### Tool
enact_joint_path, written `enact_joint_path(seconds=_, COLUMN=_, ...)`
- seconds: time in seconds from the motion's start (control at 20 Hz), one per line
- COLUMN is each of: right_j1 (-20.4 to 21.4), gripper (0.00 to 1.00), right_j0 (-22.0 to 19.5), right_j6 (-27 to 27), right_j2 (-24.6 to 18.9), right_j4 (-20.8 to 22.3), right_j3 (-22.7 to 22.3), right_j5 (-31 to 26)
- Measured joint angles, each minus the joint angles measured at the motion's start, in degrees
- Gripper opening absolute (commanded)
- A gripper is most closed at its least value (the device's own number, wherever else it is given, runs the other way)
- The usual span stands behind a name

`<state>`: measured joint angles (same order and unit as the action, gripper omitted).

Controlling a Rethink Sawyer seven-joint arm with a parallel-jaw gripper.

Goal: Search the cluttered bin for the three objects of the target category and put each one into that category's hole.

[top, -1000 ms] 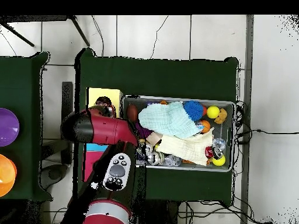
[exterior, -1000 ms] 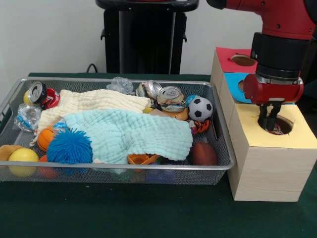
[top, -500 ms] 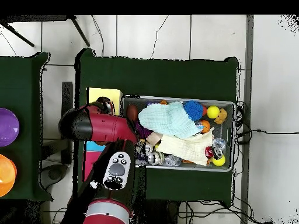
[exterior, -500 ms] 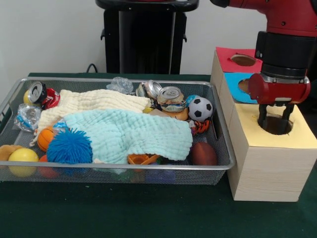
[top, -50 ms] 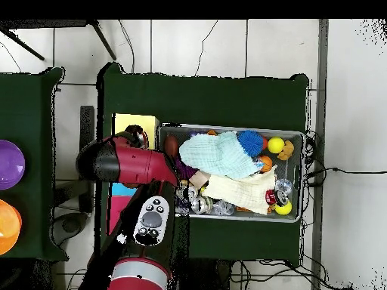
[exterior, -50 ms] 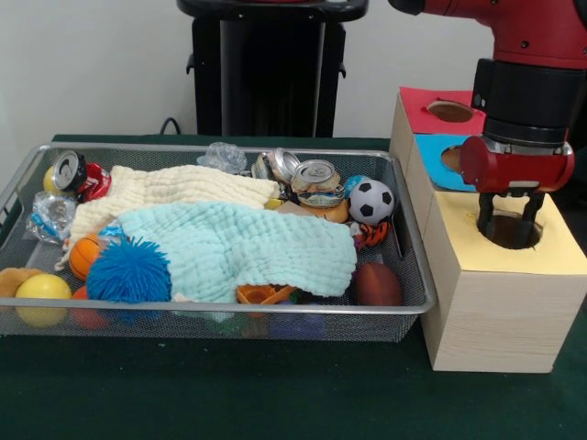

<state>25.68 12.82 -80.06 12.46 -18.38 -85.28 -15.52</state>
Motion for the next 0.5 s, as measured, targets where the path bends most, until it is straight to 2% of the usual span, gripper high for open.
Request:
enact_joint_path(seconds=0.25, right_j1=0.00, gripper=1.00, right_j0=0.00, right_j6=0.00, right_j2=0.01, right_j4=0.00, right_j3=0.00, right_j5=-0.02)
enact_joint_path(seconds=0.3, right_j1=-0.05, gripper=0.00, right_j0=-0.01, right_j6=0.00, right_j2=0.15, right_j4=0.05, right_j3=-0.07, right_j5=-0.47)
enact_joint_path(seconds=0.5, right_j1=-0.10, gripper=0.00, right_j0=-0.02, right_j6=0.00, right_j2=0.41, right_j4=0.19, right_j3=-0.07, right_j5=-1.81)
